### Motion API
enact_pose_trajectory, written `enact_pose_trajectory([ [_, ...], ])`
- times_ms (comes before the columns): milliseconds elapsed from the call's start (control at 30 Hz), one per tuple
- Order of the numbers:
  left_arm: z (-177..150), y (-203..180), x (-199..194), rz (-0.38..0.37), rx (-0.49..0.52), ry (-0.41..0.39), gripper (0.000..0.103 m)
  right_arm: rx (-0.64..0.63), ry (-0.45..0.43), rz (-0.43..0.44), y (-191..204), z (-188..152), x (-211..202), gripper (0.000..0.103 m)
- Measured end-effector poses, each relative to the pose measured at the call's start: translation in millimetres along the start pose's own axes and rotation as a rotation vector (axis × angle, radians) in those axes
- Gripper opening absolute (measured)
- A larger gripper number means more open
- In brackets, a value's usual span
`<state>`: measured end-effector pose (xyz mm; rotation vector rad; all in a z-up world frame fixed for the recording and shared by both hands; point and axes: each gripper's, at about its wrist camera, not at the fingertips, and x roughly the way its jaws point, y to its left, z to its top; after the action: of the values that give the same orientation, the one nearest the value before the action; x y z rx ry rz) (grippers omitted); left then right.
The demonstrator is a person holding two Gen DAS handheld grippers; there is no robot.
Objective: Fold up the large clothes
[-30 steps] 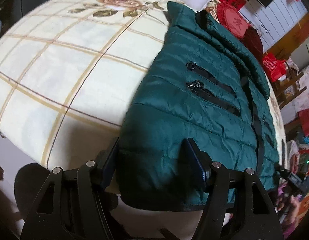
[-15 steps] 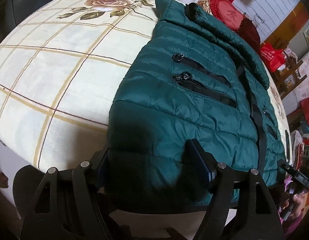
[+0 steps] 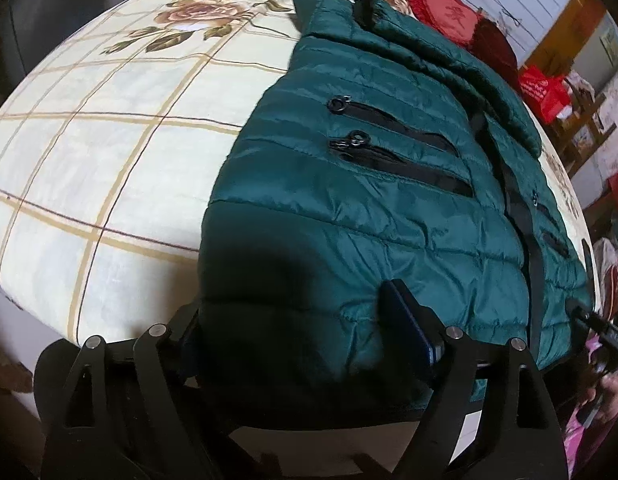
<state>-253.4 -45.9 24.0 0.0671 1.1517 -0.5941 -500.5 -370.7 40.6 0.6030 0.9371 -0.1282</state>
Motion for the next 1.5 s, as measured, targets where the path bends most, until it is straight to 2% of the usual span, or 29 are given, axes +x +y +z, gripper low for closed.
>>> enact_pose_trajectory([
  [33, -0.4, -1.0, -1.7, -0.009, 0.005, -0.008, 0.067, 0.005, -0.003, 0.003, -1.6, 0.4, -0.8, 0.040],
  [100, -0.7, -3.5, -7.9, 0.009, 0.027, -0.035, 0.044, 0.009, -0.008, 0.012, -3.7, 2.6, -4.6, 0.034],
  [200, 2.8, -5.8, -18.0, 0.014, 0.041, -0.066, 0.027, 0.007, -0.037, 0.044, -4.3, 10.3, -17.9, 0.027],
  [300, 10.1, -8.7, -30.5, -0.010, 0.049, -0.089, 0.020, 0.008, -0.089, 0.093, -0.7, 22.5, -35.6, 0.025],
  [567, 36.6, -21.0, -64.1, -0.040, 0.072, -0.190, 0.017, -0.028, -0.179, 0.137, 17.4, 56.5, -62.3, 0.024],
  [833, 64.5, -27.8, -73.7, -0.034, 0.076, -0.259, 0.017, -0.002, -0.255, 0.154, 18.0, 91.6, -74.4, 0.024],
  [1300, 131.9, -32.2, -79.2, -0.031, 0.022, -0.353, 0.016, 0.040, -0.324, 0.098, 9.2, 170.9, -69.9, 0.024],
  [1500, 173.5, -36.1, -70.2, -0.019, -0.015, -0.384, 0.016, 0.067, -0.325, 0.059, 0.9, 206.1, -57.0, 0.024],
])
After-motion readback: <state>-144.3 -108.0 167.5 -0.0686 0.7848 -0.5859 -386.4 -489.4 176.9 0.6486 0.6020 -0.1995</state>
